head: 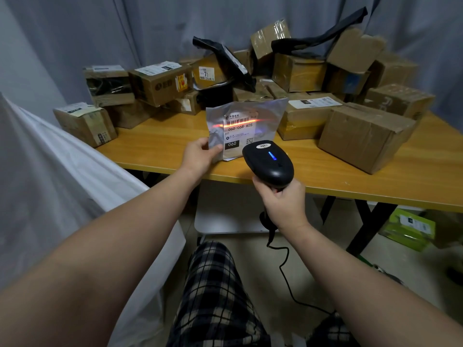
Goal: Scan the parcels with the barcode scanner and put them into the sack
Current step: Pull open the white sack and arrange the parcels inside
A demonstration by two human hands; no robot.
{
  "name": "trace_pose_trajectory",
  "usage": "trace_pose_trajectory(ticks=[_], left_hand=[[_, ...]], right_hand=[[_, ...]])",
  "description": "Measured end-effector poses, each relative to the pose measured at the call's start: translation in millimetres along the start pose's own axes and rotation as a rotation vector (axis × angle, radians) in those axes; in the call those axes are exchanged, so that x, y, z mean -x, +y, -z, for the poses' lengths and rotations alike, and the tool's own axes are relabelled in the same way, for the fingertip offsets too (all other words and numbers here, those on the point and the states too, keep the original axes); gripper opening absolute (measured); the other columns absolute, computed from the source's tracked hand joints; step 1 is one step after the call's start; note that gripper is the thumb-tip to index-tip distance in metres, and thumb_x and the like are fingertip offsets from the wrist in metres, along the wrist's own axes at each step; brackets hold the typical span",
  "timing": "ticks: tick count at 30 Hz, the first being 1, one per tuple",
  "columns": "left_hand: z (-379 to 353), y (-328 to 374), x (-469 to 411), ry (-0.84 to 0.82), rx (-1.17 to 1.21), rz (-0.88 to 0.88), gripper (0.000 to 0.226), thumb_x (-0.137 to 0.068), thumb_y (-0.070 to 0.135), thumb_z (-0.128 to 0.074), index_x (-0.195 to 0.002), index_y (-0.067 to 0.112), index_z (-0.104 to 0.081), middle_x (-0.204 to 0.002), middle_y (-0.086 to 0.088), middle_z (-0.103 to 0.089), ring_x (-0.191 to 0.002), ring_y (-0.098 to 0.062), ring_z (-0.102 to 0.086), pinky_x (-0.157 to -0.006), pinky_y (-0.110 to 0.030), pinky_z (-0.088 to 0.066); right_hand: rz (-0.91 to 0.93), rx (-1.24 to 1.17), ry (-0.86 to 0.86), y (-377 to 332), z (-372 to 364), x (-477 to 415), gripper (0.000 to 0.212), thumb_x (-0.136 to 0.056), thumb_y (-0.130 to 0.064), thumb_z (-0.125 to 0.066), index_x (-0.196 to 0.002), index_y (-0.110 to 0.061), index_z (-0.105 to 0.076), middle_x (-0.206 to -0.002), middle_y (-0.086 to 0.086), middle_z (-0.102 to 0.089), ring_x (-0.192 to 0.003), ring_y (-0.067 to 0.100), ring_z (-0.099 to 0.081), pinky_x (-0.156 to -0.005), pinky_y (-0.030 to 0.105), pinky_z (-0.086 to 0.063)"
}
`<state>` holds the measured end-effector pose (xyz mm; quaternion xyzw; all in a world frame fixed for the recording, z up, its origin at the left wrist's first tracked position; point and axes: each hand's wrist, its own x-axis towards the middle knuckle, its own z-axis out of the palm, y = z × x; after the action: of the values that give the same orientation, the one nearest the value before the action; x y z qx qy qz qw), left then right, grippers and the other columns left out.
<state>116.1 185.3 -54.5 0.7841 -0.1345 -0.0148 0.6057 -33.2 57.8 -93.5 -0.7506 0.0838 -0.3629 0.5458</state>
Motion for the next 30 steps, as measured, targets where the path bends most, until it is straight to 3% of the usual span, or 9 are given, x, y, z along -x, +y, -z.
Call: trace_pose_trajectory(ticks=[3, 6, 9, 13, 16, 20, 25, 28, 30], left_hand=[[-2, -1, 0, 0.008, -0.039, -0.028, 0.02, -0.093, 0.015, -0.061, -0.112, 0.013, -0.066, -0.104, 0.0, -0.067, -0.101, -0.019, -0.064, -0.09, -0.035, -0.052], [2, -6, 0, 0.042, -0.121, -0.103, 0.016, -0.092, 0.018, -0.062, -0.105, 0.014, -0.071, -0.099, -0.001, -0.071, -0.094, -0.021, -0.067, -0.086, -0.042, -0.055], [13, -6, 15, 0.083, -0.127, -0.143, 0.018, -0.093, 0.018, -0.062, -0.106, 0.013, -0.072, -0.099, -0.002, -0.073, -0.088, -0.013, -0.068, -0.078, -0.032, -0.056], [48, -9, 55, 0.144, -0.116, -0.171, 0.016, -0.092, 0.018, -0.064, -0.104, 0.012, -0.072, -0.085, 0.003, -0.071, -0.076, -0.006, -0.064, -0.068, -0.022, -0.052], [92, -23, 90, 0.273, -0.163, -0.142, 0.012, -0.09, 0.018, -0.066, -0.08, 0.012, -0.07, -0.069, -0.012, -0.065, -0.063, -0.011, -0.053, -0.06, -0.029, -0.043], [158, -51, 134, 0.467, -0.23, -0.044, 0.034, -0.087, 0.016, -0.069, -0.059, 0.01, -0.05, -0.053, 0.0, -0.045, -0.049, -0.005, -0.038, -0.051, -0.023, -0.033], [234, -94, 159, 0.646, -0.388, 0.072, 0.031, -0.088, 0.016, -0.066, -0.063, 0.008, -0.05, -0.061, -0.01, -0.049, -0.054, -0.015, -0.043, -0.055, -0.032, -0.036], [263, -119, 152, 0.63, -0.645, 0.081, 0.028, -0.088, 0.01, -0.063, -0.065, 0.008, -0.047, -0.065, -0.006, -0.045, -0.059, -0.021, -0.041, -0.057, -0.033, -0.027], [271, -141, 135, 0.56, -0.747, 0.145, 0.025, -0.089, 0.006, -0.059, -0.068, 0.007, -0.046, -0.068, -0.008, -0.045, -0.064, -0.028, -0.046, -0.057, -0.033, -0.025]], right_hand=[[-0.023, -0.026, 0.002, -3, 0, -3, 0.041, -0.071, -0.049, -0.069, -0.088, -0.011, -0.068, -0.08, 0.01, -0.071, -0.082, 0.02, -0.068, -0.077, 0.048, -0.057], [-0.005, -0.025, 0.002, -7, 0, -8, 0.042, -0.072, -0.047, -0.069, -0.086, -0.007, -0.068, -0.079, 0.013, -0.071, -0.081, 0.023, -0.068, -0.075, 0.047, -0.055], [0.027, -0.019, -0.007, -15, -4, -14, 0.041, -0.073, -0.043, -0.07, -0.087, -0.004, -0.069, -0.076, 0.012, -0.071, -0.078, 0.021, -0.067, -0.072, 0.042, -0.054], [0.051, -0.076, -0.087, -31, -26, -18, 0.039, -0.071, -0.047, -0.069, -0.081, -0.009, -0.069, -0.064, -0.007, -0.064, -0.066, 0.006, -0.062, -0.063, 0.026, -0.049], [0.044, -0.109, -0.222, -43, -63, -13, 0.027, -0.073, -0.044, -0.069, -0.065, -0.021, -0.059, -0.051, -0.016, -0.052, -0.055, 0.004, -0.051, -0.056, 0.025, -0.041], [-0.001, -0.091, -0.451, -52, -124, 10, 0.047, -0.075, -0.041, -0.073, -0.049, -0.027, -0.036, -0.039, -0.014, -0.035, -0.045, 0.007, -0.035, -0.053, 0.029, -0.029], [-0.104, 0.016, -0.636, -51, -188, 35, 0.027, -0.075, -0.04, -0.074, -0.064, -0.028, -0.053, -0.047, -0.015, -0.051, -0.051, 0.003, -0.048, -0.057, 0.028, -0.04], [-0.095, 0.121, -0.739, -48, -216, 43, 0.023, -0.079, -0.041, -0.073, -0.082, -0.021, -0.062, -0.062, -0.006, -0.061, -0.063, 0.012, -0.06, -0.062, 0.031, -0.048], [-0.108, 0.157, -0.768, -43, -231, 46, 0.025, -0.08, -0.041, -0.073, -0.079, -0.02, -0.06, -0.065, -0.004, -0.06, -0.065, 0.013, -0.059, -0.061, 0.031, -0.046]])
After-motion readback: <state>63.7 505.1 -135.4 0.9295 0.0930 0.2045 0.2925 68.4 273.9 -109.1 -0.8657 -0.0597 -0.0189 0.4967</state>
